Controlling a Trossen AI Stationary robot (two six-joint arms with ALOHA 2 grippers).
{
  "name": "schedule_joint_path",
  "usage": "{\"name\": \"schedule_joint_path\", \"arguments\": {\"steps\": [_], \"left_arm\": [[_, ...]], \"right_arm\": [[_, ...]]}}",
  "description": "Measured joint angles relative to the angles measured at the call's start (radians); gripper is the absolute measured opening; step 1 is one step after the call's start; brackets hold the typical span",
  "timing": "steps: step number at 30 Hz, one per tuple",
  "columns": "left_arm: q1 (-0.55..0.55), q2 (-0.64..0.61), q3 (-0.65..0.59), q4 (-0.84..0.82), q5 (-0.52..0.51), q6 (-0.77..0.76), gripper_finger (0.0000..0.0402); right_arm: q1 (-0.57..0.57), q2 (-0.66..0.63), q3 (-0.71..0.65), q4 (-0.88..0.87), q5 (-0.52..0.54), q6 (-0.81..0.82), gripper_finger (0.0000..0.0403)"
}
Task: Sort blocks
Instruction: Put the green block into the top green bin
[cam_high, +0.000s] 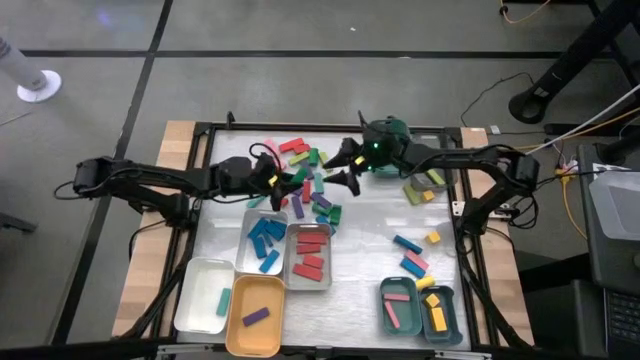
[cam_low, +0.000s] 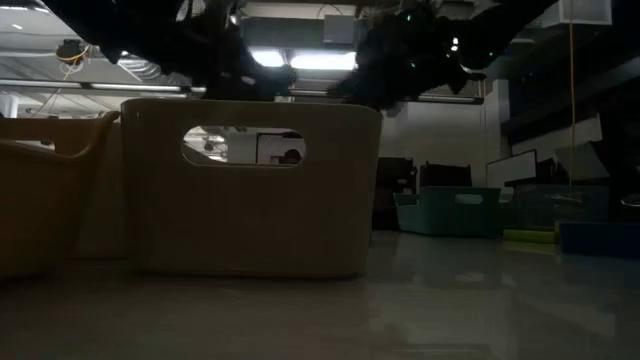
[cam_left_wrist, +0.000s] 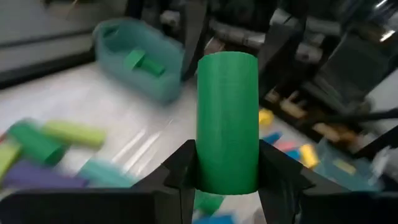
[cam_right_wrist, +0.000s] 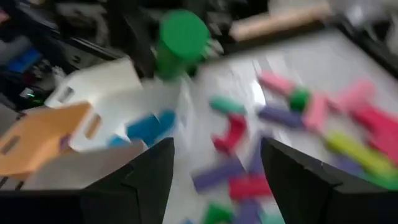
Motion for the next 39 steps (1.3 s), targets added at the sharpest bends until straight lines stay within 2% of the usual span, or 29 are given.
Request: {"name": "schedule_joint_path", "arguments": {"steps": [6, 10, 13, 15, 22, 30, 36, 39], "left_arm": [[-0.018, 0.053, 0.000, 0.150, -0.030, 0.010, 0.0118], [-0.019, 0.065, 0.000, 0.198, -0.029, 0.016, 0.0116], [-0.023, 0.065, 0.000, 0.224, -0.041, 0.036, 0.0116], [-0.028, 0.065, -0.002, 0.240, -0.051, 0.045, 0.0116], [-0.030, 0.065, -0.002, 0.252, -0.051, 0.072, 0.0116], [-0.018, 0.065, -0.002, 0.249, -0.072, 0.127, 0.0116], [0.019, 0.059, 0.002, 0.265, -0.068, 0.150, 0.0116], [0.032, 0.059, 0.002, 0.259, -0.076, 0.161, 0.0116]], "right_arm": [[0.118, 0.026, 0.001, 0.241, 0.034, -0.030, 0.0238], [0.176, 0.025, 0.002, 0.303, 0.179, -0.046, 0.0238], [0.207, 0.025, 0.003, 0.311, 0.346, -0.047, 0.0238], [0.222, 0.025, 0.003, 0.314, 0.408, -0.046, 0.0238], [0.240, 0.023, 0.003, 0.350, 0.436, 0.109, 0.0238], [0.241, 0.020, 0.005, 0.307, 0.489, 0.138, 0.0238], [0.237, 0.023, 0.002, 0.231, 0.604, 0.158, 0.0238], [0.237, 0.023, 0.002, 0.214, 0.696, 0.158, 0.0238]]}}
